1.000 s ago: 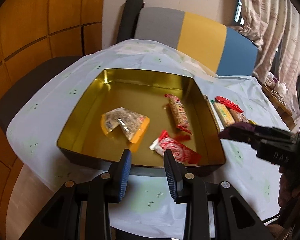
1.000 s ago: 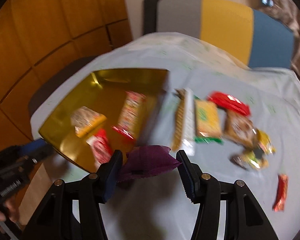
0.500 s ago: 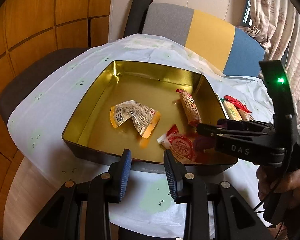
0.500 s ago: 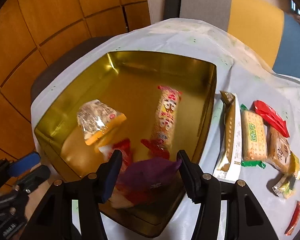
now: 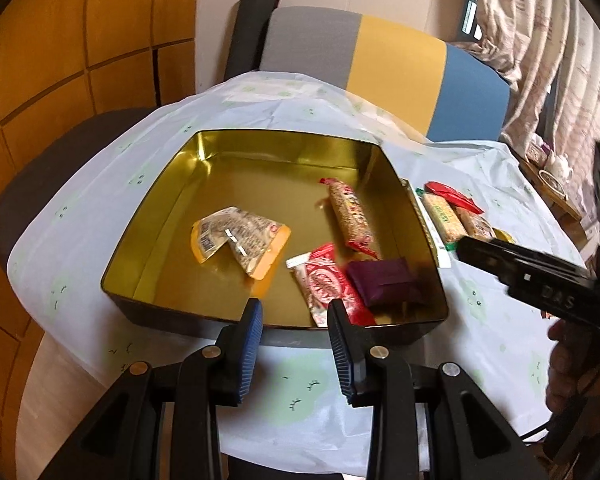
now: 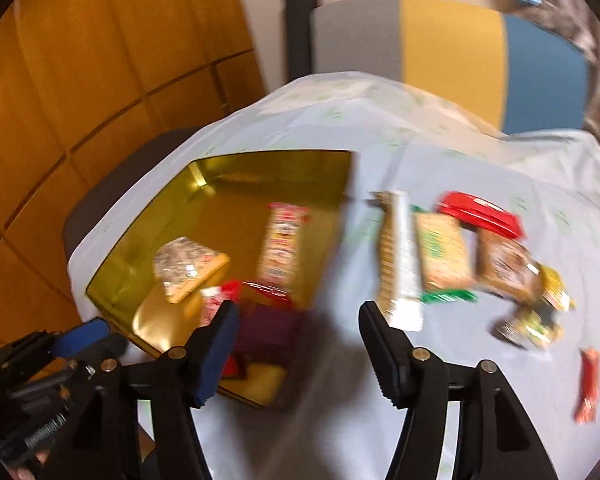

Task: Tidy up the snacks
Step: 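Carry the purple pouch into the gold tin and release with the right gripper, then move the right gripper toward the cracker packs beside the tin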

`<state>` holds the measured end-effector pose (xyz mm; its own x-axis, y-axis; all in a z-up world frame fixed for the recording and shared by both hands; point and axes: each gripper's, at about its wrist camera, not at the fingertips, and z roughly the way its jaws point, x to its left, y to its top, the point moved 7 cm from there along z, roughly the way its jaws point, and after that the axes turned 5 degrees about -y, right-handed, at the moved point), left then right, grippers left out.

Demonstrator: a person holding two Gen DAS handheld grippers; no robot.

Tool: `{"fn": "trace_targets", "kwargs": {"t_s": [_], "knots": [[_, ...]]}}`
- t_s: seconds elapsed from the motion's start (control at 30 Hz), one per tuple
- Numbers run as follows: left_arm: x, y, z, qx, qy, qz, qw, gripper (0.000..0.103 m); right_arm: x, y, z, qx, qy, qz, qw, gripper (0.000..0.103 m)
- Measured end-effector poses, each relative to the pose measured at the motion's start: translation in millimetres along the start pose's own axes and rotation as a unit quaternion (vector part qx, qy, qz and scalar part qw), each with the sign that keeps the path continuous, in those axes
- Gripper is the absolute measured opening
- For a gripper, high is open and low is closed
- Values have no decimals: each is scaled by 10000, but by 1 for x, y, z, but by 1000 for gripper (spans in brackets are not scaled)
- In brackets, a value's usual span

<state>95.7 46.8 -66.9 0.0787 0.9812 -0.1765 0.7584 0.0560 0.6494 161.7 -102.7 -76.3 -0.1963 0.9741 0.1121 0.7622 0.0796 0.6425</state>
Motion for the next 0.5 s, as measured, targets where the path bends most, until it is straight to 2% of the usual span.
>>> {"fn": "trace_targets", "kwargs": {"t_s": [0.2, 0.37, 0.5], "knots": [[-22, 1, 3, 47, -136, 235, 9996, 34, -62, -32, -15, 96, -411, 748, 9963, 64], [-36, 0, 4, 89, -188, 413, 9989, 34, -92, -53, -13, 230, -617, 1020, 9926, 63], [-38, -2, 3, 92, -212, 454, 9987, 34, -90, -46, 0, 313, -486, 905, 9942, 51]]}}
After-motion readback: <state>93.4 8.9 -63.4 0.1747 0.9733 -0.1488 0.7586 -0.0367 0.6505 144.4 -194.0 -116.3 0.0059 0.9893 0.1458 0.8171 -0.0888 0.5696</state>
